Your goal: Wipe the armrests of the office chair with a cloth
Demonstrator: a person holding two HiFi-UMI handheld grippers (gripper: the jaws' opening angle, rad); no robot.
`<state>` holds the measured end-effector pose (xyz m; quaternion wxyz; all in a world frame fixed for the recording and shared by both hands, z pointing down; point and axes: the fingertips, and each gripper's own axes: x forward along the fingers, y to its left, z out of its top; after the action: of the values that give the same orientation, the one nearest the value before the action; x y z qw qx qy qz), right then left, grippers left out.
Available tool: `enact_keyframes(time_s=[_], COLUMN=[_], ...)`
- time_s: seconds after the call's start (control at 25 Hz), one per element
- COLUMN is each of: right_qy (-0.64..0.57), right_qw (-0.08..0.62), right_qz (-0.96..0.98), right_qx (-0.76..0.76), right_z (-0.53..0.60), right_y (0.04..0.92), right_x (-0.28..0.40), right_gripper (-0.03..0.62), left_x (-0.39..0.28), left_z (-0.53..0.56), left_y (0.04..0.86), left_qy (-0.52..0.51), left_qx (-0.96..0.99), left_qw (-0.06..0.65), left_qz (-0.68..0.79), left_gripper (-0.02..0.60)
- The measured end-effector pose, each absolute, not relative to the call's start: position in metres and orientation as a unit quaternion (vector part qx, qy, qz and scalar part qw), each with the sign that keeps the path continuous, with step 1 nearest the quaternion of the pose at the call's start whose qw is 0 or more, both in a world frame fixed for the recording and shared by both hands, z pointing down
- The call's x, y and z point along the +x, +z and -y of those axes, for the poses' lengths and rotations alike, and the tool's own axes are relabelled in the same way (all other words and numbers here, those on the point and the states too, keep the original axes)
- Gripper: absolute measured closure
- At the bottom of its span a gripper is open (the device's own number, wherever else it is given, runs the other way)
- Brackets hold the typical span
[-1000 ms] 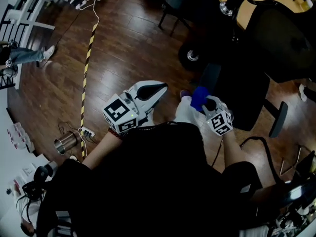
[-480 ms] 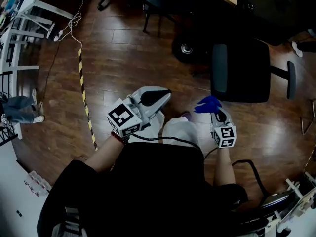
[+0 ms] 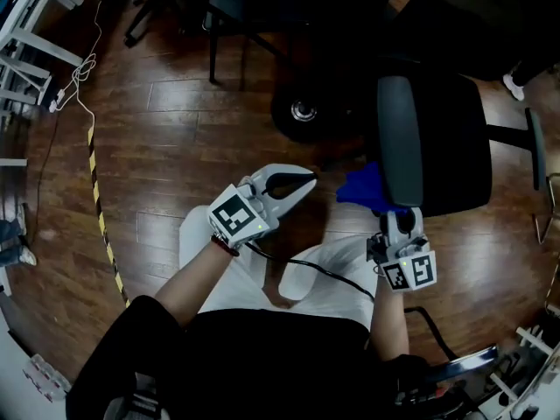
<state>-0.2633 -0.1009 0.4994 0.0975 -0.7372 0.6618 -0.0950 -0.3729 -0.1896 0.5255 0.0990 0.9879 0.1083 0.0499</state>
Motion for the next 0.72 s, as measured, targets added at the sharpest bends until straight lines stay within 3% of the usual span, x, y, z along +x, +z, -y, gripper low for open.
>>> enact_keyframes(time_s=[0.16,0.36,0.6,0.72], right_qy=[-0.004,0.064,0.179,0.244], right_qw=[0.162,0.169,0.063,-0.051], right_qz=[-0.646,-0.604,-0.498,-0.422], right_qx=[-0.746,-0.776,-0.846,-0.871], right_z=[0.127,0.146,0.161,0.166], right_y=[0.484,0.467,0.464,0.47], right_x=[-0.237,-0.219,-0.205,-0.22], right_gripper=[0.551,0.551,0.555,0.562], left_x=[-0.351,-0.342,-0.342,-0.351], left_z=[0.206,0.226,0.215,0.2], left_y=[0.58,0.607,0.61,0.613], left_qy=[-0.006,-0.064,-0.107,-0.122], left_qx=[0.991,0.992,0.981,0.974], left_qw=[0.069,0.065,0.072,0.064], left_qz=[-0.114,-0.09,-0.143,-0.178], left_gripper=[0.575,0.575,0.575,0.575])
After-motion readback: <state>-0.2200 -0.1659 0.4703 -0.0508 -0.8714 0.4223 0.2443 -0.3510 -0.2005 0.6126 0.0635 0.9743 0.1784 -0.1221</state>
